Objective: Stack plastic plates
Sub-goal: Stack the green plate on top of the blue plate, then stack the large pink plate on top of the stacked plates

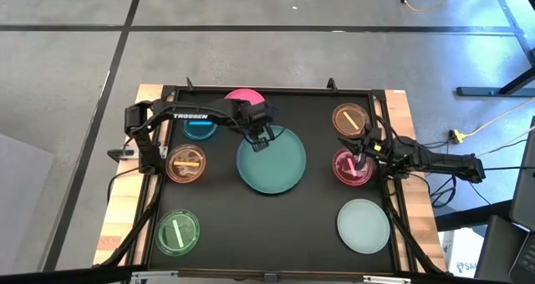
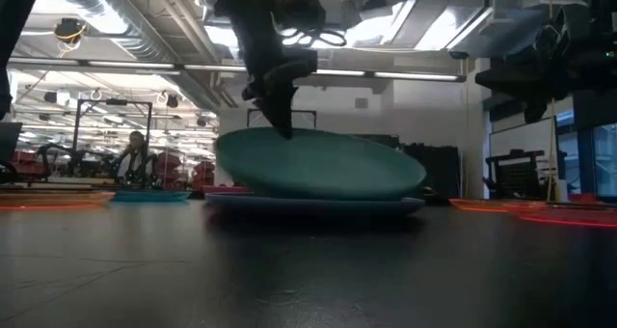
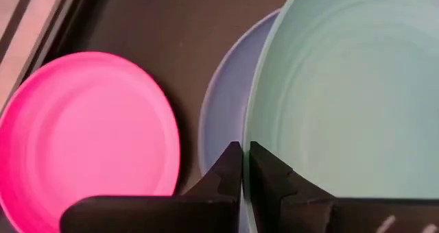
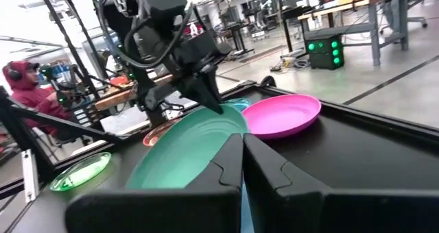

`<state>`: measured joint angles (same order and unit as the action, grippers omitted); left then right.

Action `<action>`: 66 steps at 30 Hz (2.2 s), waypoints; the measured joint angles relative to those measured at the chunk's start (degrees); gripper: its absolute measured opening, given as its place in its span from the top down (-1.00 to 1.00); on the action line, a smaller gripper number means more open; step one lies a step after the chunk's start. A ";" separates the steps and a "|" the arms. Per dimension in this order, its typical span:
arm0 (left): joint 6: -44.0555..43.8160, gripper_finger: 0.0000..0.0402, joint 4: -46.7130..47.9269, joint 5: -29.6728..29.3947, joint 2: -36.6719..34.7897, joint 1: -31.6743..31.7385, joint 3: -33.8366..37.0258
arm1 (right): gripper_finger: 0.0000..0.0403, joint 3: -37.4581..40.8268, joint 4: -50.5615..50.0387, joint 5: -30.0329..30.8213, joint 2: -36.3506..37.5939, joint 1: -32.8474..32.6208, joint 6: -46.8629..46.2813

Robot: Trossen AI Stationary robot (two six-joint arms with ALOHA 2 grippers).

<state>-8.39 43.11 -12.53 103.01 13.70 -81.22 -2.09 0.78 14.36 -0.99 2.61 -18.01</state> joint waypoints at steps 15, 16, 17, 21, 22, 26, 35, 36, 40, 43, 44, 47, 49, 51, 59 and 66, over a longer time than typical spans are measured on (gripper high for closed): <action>0.01 0.88 -11.05 -0.17 0.34 0.54 9.16 | 0.96 0.00 -0.20 -0.89 0.00 0.00 0.23; 0.03 0.86 -11.30 -0.17 0.34 0.54 9.17 | 0.96 0.00 -0.31 -0.89 0.00 0.00 0.21; 0.03 0.82 -11.47 -0.21 0.34 0.54 9.17 | 0.96 0.00 -0.61 -0.89 0.00 0.00 0.21; 0.09 0.62 -11.28 -0.82 0.34 0.54 9.32 | 0.96 0.00 -1.33 -0.91 0.00 0.00 0.23; 0.16 0.56 -11.30 -1.04 0.33 0.54 9.32 | 0.96 0.00 -1.19 -0.90 0.02 0.00 0.24; -0.49 0.41 -11.05 -1.16 0.01 0.54 9.30 | 0.96 0.00 -1.07 -0.91 0.02 0.00 0.25; -3.16 0.38 -11.82 -2.24 -8.25 -1.99 9.29 | 0.96 0.00 -1.13 -1.02 0.02 0.00 0.28; -3.16 0.38 -11.72 -2.38 -9.38 -2.14 9.28 | 0.96 0.00 -1.03 -0.96 0.02 0.00 0.31; -3.28 0.38 -10.78 -2.52 -11.57 -2.17 9.18 | 0.96 0.02 -0.90 -1.28 0.02 0.00 0.31; -3.32 0.38 -9.09 -2.51 -11.46 -2.08 9.25 | 0.96 1.22 0.87 -4.52 -0.08 0.04 1.00; -3.32 0.38 -9.11 -2.47 -11.22 -1.90 9.25 | 0.96 1.58 1.83 -5.18 -0.21 0.04 1.80; -3.36 0.35 -8.48 -2.40 -10.22 -0.83 9.51 | 0.96 1.68 3.74 -4.30 -0.81 0.04 1.89; -3.51 0.30 -8.61 -2.41 -9.74 0.30 9.80 | 0.96 1.68 4.85 -2.97 -0.87 0.04 1.91; -3.55 0.23 -8.62 -2.40 -9.74 1.67 10.47 | 0.96 1.68 5.76 -1.09 -1.29 0.04 1.92; -0.94 0.07 -9.42 1.57 -9.71 6.38 15.37 | 0.59 1.68 10.64 1.99 -5.83 0.04 3.18; 7.04 0.06 -9.25 4.47 -9.71 8.37 20.74 | 0.30 1.68 16.73 -4.15 -9.59 0.04 3.25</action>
<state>-1.35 33.86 -8.06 93.30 22.07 -60.48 -0.40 17.50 10.22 -10.58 2.66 -14.77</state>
